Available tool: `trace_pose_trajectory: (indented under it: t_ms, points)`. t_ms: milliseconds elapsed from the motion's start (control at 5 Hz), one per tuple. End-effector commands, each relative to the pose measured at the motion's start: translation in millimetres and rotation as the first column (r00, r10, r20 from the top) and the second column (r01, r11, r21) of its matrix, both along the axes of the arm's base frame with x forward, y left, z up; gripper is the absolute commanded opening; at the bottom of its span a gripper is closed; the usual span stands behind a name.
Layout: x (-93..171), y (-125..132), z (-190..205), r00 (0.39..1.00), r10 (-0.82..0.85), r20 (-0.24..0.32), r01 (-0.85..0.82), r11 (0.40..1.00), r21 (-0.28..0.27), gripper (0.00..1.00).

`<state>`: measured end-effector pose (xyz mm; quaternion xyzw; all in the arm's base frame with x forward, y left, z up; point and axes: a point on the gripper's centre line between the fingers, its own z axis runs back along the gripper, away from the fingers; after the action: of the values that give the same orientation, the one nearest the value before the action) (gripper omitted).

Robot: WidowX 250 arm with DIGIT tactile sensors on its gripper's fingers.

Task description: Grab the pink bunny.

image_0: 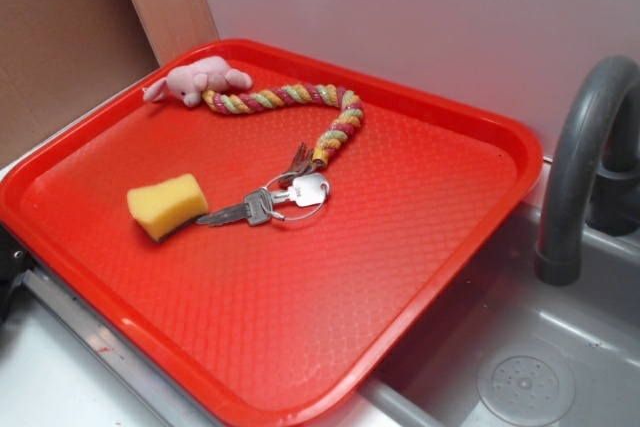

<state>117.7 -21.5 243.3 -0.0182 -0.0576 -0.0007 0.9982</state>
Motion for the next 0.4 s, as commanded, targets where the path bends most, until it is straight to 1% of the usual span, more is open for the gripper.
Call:
trace_pose_trajectory:
  t_ms: [0,200]
  points:
    - [0.0,0.0,0.0,1.0,0.0,0.0,0.0,1.0,0.0,1.0]
    - [19.2,6.6,-8.4,0.999,-0.051,0.01,0.052,0.998,-0.026,1.0]
